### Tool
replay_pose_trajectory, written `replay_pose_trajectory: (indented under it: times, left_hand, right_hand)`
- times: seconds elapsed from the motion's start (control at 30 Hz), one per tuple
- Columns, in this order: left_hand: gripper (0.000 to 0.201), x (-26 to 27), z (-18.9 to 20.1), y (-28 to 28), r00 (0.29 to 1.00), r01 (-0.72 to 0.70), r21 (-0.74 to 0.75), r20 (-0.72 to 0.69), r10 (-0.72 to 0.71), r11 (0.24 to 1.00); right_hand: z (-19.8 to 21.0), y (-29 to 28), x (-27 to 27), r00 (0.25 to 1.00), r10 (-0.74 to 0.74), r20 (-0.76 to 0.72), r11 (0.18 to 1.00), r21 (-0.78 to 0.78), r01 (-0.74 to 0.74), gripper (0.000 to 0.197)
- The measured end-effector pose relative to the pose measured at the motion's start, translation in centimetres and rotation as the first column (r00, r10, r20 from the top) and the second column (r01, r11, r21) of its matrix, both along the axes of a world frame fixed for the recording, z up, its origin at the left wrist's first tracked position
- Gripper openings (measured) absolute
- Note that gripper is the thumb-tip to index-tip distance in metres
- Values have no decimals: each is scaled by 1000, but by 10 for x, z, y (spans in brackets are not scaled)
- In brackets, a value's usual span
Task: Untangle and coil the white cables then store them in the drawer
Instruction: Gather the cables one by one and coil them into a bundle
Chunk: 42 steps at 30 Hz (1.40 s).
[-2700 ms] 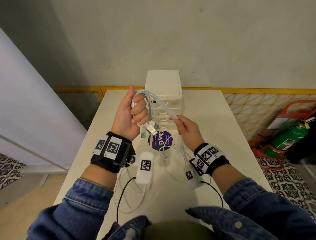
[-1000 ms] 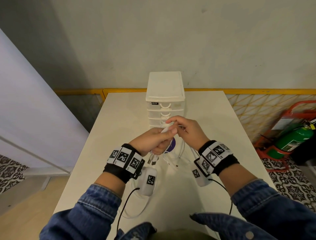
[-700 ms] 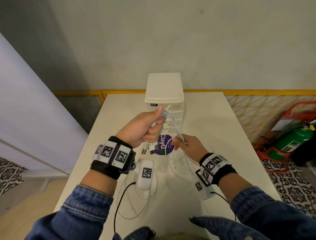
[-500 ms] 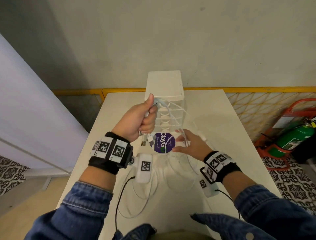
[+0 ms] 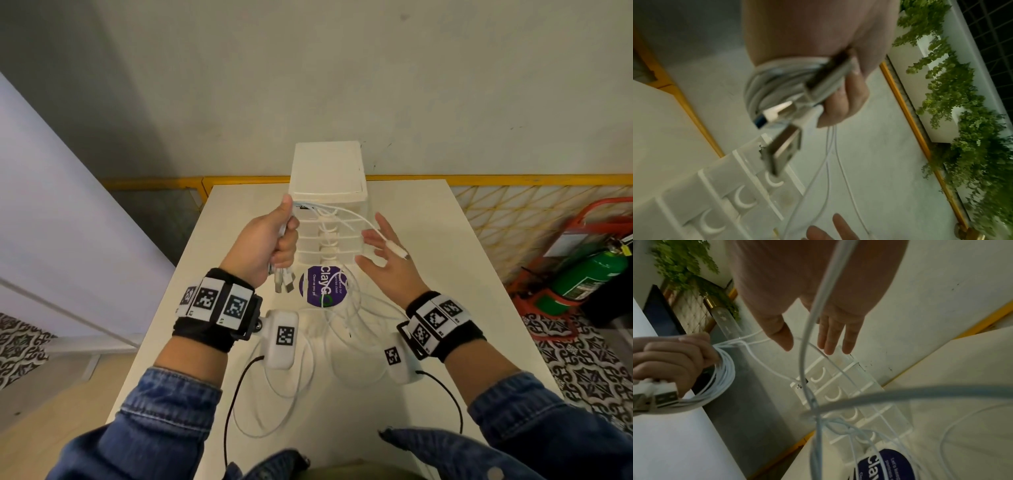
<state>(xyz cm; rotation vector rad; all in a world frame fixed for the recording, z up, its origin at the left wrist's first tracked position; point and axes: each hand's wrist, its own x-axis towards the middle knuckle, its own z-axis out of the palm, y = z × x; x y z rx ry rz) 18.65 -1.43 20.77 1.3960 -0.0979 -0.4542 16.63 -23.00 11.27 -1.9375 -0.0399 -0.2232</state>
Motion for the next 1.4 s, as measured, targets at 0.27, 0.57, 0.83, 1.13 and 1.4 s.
replay_pose_trajectory:
  times: [0.27, 0.57, 0.83, 1.13, 1.4]
  left_hand:
    - [44, -1, -10, -3, 997, -24, 77, -69, 30, 997]
    - [43, -6, -5, -8, 978, 207, 68, -54, -203, 976]
    - [48, -2, -4, -4, 954, 285, -195, -38, -297, 939]
    - [44, -6, -12, -9, 933, 347, -72, -71, -352, 935]
    - [71, -1, -4, -10, 988, 152, -546, 69, -137, 824]
  right_hand:
    - [8, 5, -3, 974, -194, 114, 980, -24, 198, 84]
    - [28, 21, 8, 932, -359, -45, 841, -449, 302, 106]
    - [24, 26, 4, 950, -207, -233, 832, -554, 45, 88]
    - [15, 21, 10, 931, -237, 277, 798, -491, 349, 56]
    - [2, 39, -5, 969, 242, -45, 917, -316, -243, 21]
